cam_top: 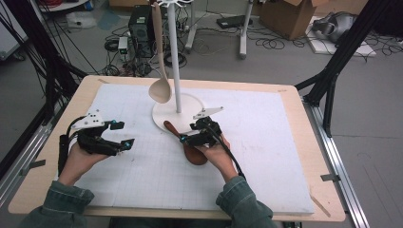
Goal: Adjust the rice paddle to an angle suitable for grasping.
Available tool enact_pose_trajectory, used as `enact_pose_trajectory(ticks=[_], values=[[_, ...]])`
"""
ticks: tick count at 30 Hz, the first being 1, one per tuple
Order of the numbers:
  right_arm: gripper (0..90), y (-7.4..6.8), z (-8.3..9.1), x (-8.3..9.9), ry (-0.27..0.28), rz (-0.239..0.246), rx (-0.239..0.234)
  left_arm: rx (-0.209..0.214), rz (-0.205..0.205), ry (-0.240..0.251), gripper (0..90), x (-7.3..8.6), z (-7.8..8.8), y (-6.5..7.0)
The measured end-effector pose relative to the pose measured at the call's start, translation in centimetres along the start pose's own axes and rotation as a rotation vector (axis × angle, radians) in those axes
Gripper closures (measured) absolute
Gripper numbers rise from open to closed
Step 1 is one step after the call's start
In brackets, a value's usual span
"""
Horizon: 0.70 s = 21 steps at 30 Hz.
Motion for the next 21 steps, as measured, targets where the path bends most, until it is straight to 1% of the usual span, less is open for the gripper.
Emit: enact_pose_trajectory(ticks=[8, 12, 14, 17, 21], values=[[39.0, -0.4, -1.4, 0.5, -0.038, 0.021, 0.001, 0.005, -0.001, -0.004, 18.5, 0.0, -0.1, 0.0], [42.0, -0.4, -2.0, 0.8, -0.056, 0.014, 0.004, 0.006, -0.002, -0.007, 18.6, 0.1, -0.1, 0.0], [44.3, -0.5, -2.2, 0.9, -0.065, 0.021, 0.005, 0.005, -0.001, -0.007, 18.6, 0.1, -0.1, 0.0], [48.4, -0.8, -2.6, 0.9, -0.078, 0.045, 0.009, 0.007, -0.001, -0.005, 18.6, 0.0, -0.1, 0.0], [51.7, -1.2, -3.2, 1.0, -0.095, 0.060, 0.019, 0.007, 0.000, -0.004, 18.6, 0.0, -0.1, 0.0]])
Point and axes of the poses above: each handheld gripper's, and its own axes: z roughly backward along the jaws, x roughly out of its underside, y roughly to its right, the point moved 4 cm from there along -z, roughly forward along the jaws, and after that the axes turned 12 degrees about x, right-handed, at the moved point
